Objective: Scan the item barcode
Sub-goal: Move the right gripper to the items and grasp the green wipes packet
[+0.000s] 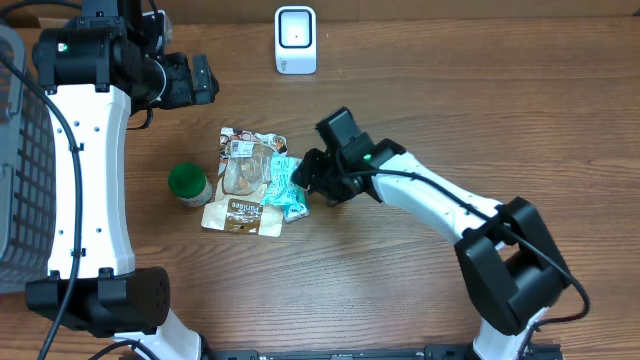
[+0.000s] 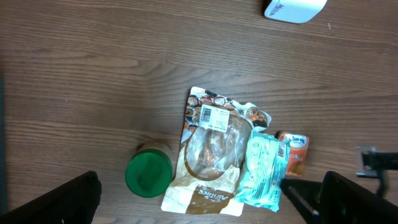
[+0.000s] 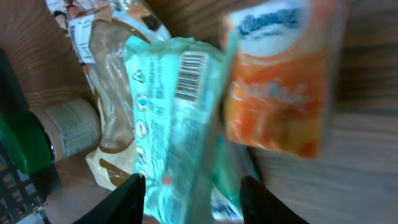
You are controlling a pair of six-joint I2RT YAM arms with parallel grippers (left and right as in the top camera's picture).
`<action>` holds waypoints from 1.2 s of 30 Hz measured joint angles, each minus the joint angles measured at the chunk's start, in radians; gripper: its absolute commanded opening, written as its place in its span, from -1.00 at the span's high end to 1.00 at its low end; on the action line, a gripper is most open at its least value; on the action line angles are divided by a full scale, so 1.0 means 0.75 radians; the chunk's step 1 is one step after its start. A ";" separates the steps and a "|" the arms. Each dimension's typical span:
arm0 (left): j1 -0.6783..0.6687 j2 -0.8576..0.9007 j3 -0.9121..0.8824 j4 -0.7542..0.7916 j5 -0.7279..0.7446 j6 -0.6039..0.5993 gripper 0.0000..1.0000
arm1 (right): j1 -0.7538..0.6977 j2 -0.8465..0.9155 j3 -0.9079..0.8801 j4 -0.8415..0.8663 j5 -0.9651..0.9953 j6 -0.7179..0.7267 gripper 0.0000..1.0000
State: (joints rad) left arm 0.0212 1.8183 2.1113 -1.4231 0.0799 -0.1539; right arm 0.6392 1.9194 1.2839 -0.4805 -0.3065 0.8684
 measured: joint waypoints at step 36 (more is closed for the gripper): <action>0.000 0.000 -0.001 0.003 -0.013 0.000 -0.99 | -0.239 -0.249 0.013 -0.518 0.259 -1.725 0.92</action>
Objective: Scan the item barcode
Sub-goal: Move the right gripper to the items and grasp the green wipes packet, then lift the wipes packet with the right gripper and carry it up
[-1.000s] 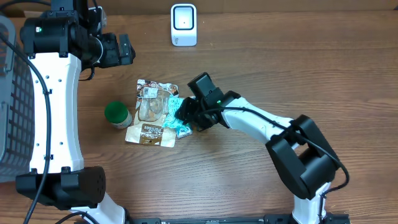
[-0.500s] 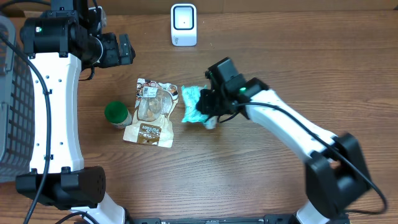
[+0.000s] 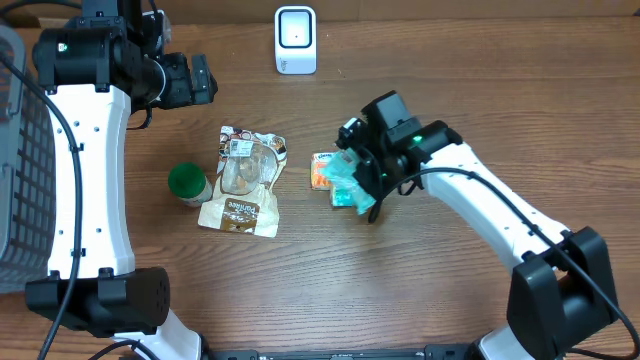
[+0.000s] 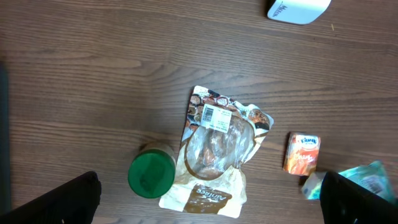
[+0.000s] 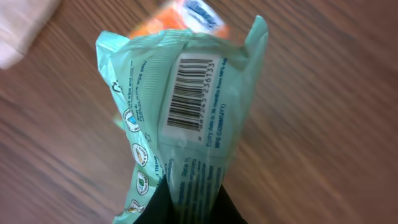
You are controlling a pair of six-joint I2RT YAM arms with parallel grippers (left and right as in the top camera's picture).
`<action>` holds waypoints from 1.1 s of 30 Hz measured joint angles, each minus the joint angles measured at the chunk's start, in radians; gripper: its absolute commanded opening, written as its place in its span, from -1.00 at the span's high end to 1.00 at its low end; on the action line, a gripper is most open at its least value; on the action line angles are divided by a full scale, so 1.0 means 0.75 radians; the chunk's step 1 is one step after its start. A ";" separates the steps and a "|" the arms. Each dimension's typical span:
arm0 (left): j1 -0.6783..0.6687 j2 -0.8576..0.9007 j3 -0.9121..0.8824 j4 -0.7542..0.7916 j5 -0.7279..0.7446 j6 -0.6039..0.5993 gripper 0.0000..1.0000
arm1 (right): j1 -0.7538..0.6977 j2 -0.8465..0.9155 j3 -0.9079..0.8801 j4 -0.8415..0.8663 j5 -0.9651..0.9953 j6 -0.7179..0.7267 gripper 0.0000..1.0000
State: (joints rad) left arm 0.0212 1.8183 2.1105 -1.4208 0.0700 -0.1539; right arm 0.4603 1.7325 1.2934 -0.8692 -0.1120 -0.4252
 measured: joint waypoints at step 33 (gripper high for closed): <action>0.000 0.000 -0.002 0.000 0.000 0.000 -0.99 | -0.549 0.096 -0.138 -0.041 -0.341 1.261 -0.41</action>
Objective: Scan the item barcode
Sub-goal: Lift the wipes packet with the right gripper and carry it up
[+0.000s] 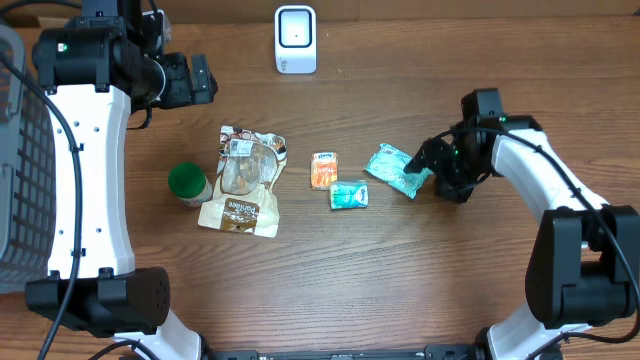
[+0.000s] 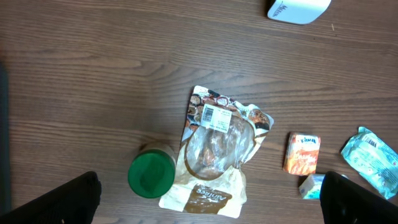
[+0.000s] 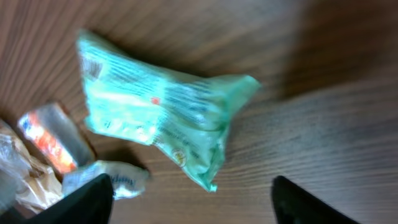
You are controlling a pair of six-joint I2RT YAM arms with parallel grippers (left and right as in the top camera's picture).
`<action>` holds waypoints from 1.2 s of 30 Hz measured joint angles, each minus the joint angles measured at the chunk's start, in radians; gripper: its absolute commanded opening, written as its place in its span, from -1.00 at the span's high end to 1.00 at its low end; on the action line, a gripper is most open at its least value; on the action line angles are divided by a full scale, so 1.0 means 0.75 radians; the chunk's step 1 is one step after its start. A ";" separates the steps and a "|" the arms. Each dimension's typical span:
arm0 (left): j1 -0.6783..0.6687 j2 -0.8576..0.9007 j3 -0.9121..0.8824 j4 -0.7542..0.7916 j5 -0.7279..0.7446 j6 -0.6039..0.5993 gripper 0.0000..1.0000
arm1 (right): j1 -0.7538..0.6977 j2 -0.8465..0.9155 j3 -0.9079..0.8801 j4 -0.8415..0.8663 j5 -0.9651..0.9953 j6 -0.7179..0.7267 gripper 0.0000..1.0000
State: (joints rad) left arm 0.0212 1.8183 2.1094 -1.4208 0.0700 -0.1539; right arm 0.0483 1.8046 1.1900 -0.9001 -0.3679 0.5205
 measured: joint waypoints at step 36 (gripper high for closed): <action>0.000 0.000 -0.004 0.001 -0.001 0.000 -1.00 | -0.001 -0.027 -0.038 0.108 -0.234 -0.283 0.92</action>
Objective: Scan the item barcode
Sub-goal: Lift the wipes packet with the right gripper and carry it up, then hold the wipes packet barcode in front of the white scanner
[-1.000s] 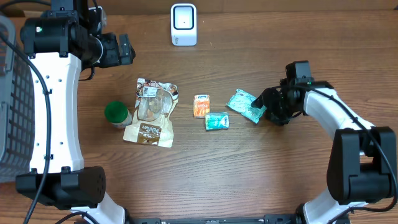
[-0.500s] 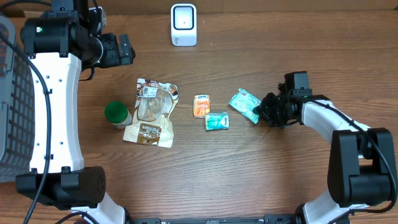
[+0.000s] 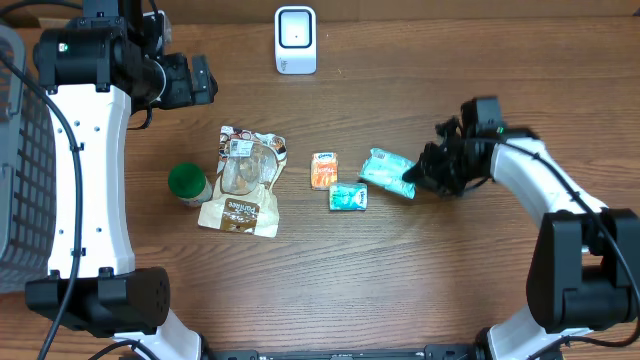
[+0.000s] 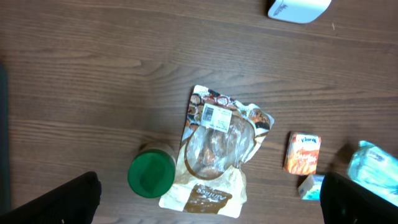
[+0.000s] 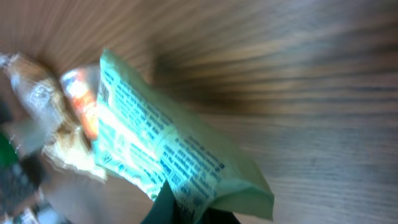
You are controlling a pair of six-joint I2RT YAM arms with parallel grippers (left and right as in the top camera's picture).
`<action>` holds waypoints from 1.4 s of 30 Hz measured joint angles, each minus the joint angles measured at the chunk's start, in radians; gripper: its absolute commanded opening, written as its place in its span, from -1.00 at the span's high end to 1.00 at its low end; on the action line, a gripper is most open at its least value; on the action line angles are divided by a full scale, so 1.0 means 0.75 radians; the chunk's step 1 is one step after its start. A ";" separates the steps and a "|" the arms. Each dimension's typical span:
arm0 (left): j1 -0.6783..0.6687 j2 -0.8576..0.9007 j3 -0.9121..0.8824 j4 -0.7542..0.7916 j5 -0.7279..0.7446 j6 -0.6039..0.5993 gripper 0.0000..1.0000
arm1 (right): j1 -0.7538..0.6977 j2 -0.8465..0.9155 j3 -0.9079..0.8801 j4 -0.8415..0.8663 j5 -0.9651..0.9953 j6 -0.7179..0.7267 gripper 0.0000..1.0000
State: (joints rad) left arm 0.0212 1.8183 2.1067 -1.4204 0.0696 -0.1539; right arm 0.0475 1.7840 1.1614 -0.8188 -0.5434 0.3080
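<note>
The item is a mint-green packet with printed text, lying right of the table's middle. My right gripper is shut on its right end. In the right wrist view the packet fills the centre and the dark fingertips pinch its lower edge; no barcode shows on this face. The white scanner stands at the far edge, well away from the packet. My left gripper hovers open at the upper left, holding nothing.
An orange packet and a small teal packet lie just left of the held item. Further left are a brown snack bag and a green-lidded jar. A grey basket is at the left edge.
My right gripper was open beside the green packet lying on the table; now it is shut on the packet's right end. The packet sits slightly further left. The left arm is unmoved.
My right gripper was at the pile beside the brown bag, among the green and orange packets. Then it held the green packet right of the pile, barcode toward the wrist camera. Then the packet lay on the table further right, gripper open. Now it is gripped again.
</note>
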 measured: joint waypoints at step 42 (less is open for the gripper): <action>0.000 0.000 -0.001 0.001 0.000 0.000 -0.99 | 0.499 -0.010 1.158 -0.044 0.886 -0.322 0.92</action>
State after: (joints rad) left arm 0.0212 1.8183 2.1059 -1.4197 0.0696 -0.1539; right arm 0.4221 1.7763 2.0300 -0.8520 0.1211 0.0666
